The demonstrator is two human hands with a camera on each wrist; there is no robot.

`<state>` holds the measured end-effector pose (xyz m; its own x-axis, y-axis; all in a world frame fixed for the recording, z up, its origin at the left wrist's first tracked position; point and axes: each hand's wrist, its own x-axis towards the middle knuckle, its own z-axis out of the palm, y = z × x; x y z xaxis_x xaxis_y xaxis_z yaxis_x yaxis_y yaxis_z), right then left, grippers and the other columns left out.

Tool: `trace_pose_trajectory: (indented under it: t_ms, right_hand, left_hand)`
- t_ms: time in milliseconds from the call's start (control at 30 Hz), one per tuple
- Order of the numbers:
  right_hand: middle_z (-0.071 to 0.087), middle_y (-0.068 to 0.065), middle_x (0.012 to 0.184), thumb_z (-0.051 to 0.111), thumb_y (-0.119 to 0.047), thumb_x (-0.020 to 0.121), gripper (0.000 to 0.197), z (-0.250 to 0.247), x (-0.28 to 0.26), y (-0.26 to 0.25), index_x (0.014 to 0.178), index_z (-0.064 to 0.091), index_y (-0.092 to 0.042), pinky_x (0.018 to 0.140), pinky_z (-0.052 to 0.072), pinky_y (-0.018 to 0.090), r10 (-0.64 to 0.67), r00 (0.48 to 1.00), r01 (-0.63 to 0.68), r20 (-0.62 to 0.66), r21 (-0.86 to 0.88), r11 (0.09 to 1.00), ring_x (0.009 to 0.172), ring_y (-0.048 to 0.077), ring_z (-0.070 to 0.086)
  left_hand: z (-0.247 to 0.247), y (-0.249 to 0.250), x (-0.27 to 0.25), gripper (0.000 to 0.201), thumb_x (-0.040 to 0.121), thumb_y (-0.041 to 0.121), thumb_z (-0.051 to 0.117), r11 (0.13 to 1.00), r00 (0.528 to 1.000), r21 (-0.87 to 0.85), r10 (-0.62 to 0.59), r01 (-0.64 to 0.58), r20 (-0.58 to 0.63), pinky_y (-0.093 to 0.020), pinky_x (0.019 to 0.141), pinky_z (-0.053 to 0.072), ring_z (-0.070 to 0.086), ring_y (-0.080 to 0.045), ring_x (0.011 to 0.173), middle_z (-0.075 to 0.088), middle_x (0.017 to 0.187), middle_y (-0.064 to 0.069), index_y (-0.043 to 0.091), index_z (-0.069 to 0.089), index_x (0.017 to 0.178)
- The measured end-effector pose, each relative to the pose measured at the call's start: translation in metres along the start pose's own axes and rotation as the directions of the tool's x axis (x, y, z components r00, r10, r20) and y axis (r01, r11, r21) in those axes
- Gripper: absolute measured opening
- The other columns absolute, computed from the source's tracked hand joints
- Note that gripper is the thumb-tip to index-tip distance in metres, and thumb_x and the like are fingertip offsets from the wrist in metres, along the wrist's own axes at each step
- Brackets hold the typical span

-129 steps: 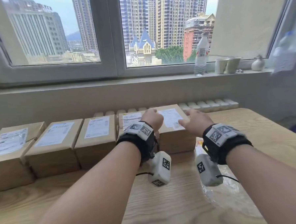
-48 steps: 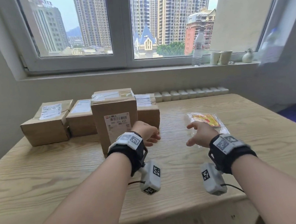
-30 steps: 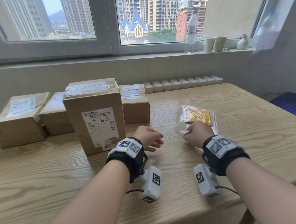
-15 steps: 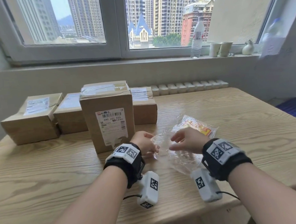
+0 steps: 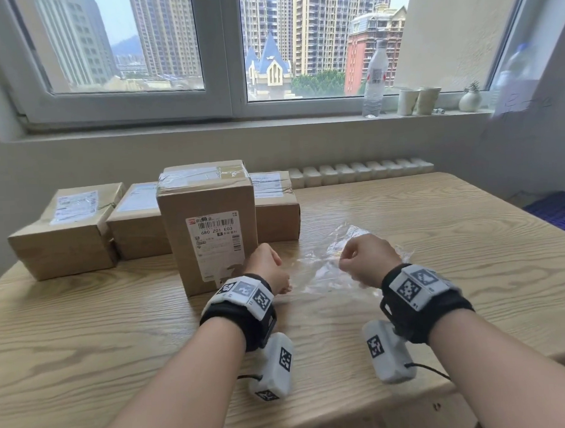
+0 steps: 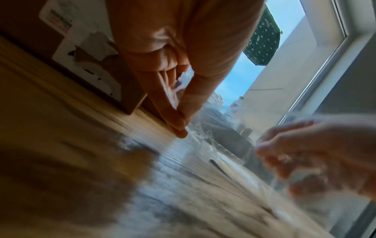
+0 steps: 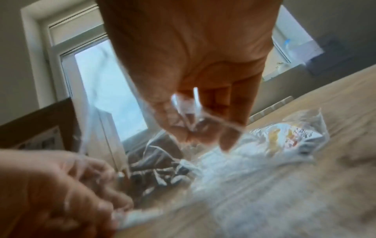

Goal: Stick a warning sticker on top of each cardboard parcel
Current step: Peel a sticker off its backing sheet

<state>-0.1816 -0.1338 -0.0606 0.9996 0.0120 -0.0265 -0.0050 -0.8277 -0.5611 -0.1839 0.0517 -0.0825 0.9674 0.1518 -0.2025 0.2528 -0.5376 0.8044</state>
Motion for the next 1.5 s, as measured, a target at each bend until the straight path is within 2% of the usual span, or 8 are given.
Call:
trace_pose_trajectory:
  t_ms: [200, 367, 733, 933, 1100, 1267, 1433, 1500]
  right_hand:
    - [0.074, 0.004, 0.080, 0.068, -0.039, 0.086, 0.028, -0.017, 0.001, -0.007, 0.084, 0.071, -0.011, 0.065, 0.058, 0.029, -0.038, 0.987, -0.013, 0.156, 0.316, 0.949, 0.072, 0.015, 0.071]
    - [0.072, 0.004, 0.100, 0.061, -0.036, 0.091, 0.028, -0.028, 0.032, 0.015, 0.102, 0.071, -0.012, 0.083, 0.056, 0.036, 0.075, 0.995, -0.072, -0.065, 0.044, 0.996, 0.091, 0.020, 0.067]
    - [0.061, 0.004, 0.124, 0.084, -0.056, 0.057, 0.096, -0.007, 0.070, 0.054, 0.136, 0.045, -0.016, 0.094, 0.051, 0.040, 0.323, 0.941, -0.264, 0.098, -0.384, 0.885, 0.112, 0.025, 0.056]
    - [0.064, 0.008, 0.118, 0.088, -0.043, 0.060, 0.083, -0.009, 0.062, 0.047, 0.126, 0.054, -0.009, 0.080, 0.049, 0.033, 0.379, 0.924, -0.346, 0.049, -0.316, 0.883, 0.108, 0.026, 0.059]
    - [0.066, 0.011, 0.113, 0.087, -0.030, 0.066, 0.068, -0.003, 0.053, 0.048, 0.121, 0.058, -0.002, 0.083, 0.051, 0.035, 0.435, 0.898, -0.422, 0.067, -0.152, 0.894, 0.102, 0.027, 0.061]
    - [0.070, 0.013, 0.105, 0.081, -0.024, 0.075, 0.042, -0.003, 0.050, 0.052, 0.108, 0.069, -0.002, 0.092, 0.052, 0.039, 0.415, 0.908, -0.418, 0.051, 0.076, 0.905, 0.098, 0.028, 0.066]
    - [0.067, 0.009, 0.083, 0.064, -0.007, 0.089, 0.015, -0.015, 0.046, 0.049, 0.104, 0.067, -0.004, 0.060, 0.050, 0.027, 0.371, 0.916, -0.401, 0.155, 0.291, 0.869, 0.070, 0.020, 0.063]
    - [0.068, 0.011, 0.087, 0.063, -0.005, 0.090, 0.012, -0.017, 0.045, 0.046, 0.101, 0.066, -0.002, 0.072, 0.055, 0.034, 0.362, 0.914, -0.404, 0.184, 0.316, 0.858, 0.078, 0.024, 0.067]
  left_hand:
    - [-0.002, 0.014, -0.003, 0.017, 0.075, 0.015, 0.068, 0.954, 0.972, 0.266, 0.179, -0.135, -0.150, -0.026, 0.064, 0.046, 0.059, -0.012, 0.080, 0.062, 0.081, 0.008, 0.025, 0.054, 0.073]
    - [0.002, 0.032, -0.008, 0.016, 0.078, 0.022, 0.066, 0.849, 0.891, 0.487, 0.368, -0.204, -0.267, -0.027, 0.075, 0.040, 0.048, -0.014, 0.090, 0.051, 0.088, 0.008, 0.026, 0.052, 0.070]
    - [0.015, 0.030, 0.011, 0.026, 0.086, 0.030, 0.049, 0.798, 0.998, 0.600, 0.038, -0.063, 0.053, -0.032, 0.076, 0.049, 0.065, -0.023, 0.090, 0.072, 0.097, 0.000, 0.018, 0.070, 0.095]
    - [0.022, 0.033, 0.017, 0.015, 0.089, 0.008, 0.058, 0.990, 0.994, 0.142, -0.030, 0.014, 0.107, -0.025, 0.055, 0.043, 0.057, -0.016, 0.066, 0.068, 0.097, -0.007, 0.006, 0.057, 0.104]
    - [0.018, 0.041, 0.009, 0.020, 0.097, -0.005, 0.035, 0.898, 0.967, -0.373, -0.170, 0.232, 0.192, -0.015, 0.031, 0.031, 0.048, -0.007, 0.035, 0.072, 0.100, -0.016, 0.007, 0.044, 0.109]
    - [0.018, 0.030, 0.006, 0.024, 0.102, 0.003, 0.034, 0.866, 0.927, -0.368, -0.243, 0.340, 0.285, -0.017, 0.031, 0.043, 0.068, -0.018, 0.049, 0.067, 0.109, -0.027, -0.009, 0.053, 0.094]
    - [0.020, 0.028, 0.001, 0.015, 0.097, 0.001, 0.047, 0.911, 0.934, -0.290, -0.211, 0.295, 0.287, -0.013, 0.032, 0.032, 0.042, -0.001, 0.025, 0.063, 0.043, -0.002, 0.003, 0.056, 0.085]
    - [0.021, 0.032, -0.002, 0.016, 0.095, 0.003, 0.048, 0.922, 0.962, -0.309, -0.169, 0.232, 0.216, -0.008, 0.031, 0.025, 0.035, -0.001, 0.022, 0.056, 0.038, 0.003, 0.012, 0.061, 0.095]
